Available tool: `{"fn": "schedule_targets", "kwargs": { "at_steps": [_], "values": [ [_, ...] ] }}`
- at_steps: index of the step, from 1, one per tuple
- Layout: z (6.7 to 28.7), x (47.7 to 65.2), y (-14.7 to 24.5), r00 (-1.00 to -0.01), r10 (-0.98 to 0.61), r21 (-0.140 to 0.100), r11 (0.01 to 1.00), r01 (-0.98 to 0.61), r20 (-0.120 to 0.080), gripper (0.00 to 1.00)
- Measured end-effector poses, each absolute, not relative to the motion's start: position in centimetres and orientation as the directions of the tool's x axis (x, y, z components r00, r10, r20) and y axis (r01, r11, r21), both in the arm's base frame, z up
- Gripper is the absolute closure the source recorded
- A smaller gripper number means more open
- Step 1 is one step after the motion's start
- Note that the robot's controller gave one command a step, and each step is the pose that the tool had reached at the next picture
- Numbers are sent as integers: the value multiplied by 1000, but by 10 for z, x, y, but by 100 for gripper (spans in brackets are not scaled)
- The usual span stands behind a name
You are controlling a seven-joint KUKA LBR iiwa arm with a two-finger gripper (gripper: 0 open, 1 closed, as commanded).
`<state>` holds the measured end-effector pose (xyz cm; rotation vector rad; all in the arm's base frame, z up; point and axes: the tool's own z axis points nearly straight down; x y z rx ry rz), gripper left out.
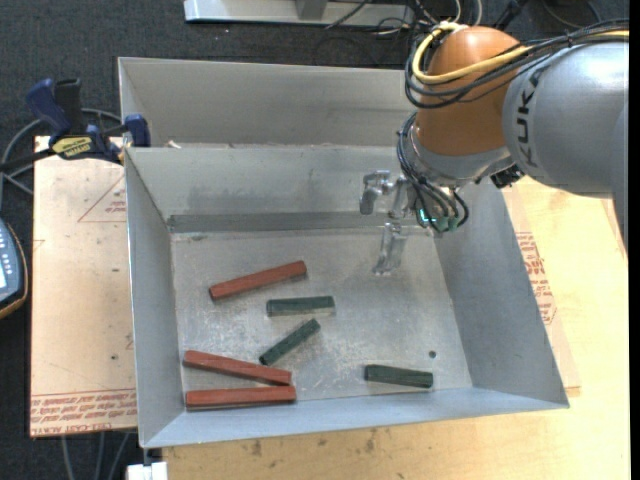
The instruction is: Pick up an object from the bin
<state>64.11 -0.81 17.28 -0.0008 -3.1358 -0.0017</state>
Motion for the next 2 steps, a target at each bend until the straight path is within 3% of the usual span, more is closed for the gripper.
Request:
{"fn": "schedule_targets", "kwargs": {
  "at_steps": [1, 2],
  "values": [
    [69, 642, 123, -999, 52, 4, 999, 52, 2, 0],
    [102, 641, 163, -997, 72, 5, 997, 72, -6, 0]
  ]
}}
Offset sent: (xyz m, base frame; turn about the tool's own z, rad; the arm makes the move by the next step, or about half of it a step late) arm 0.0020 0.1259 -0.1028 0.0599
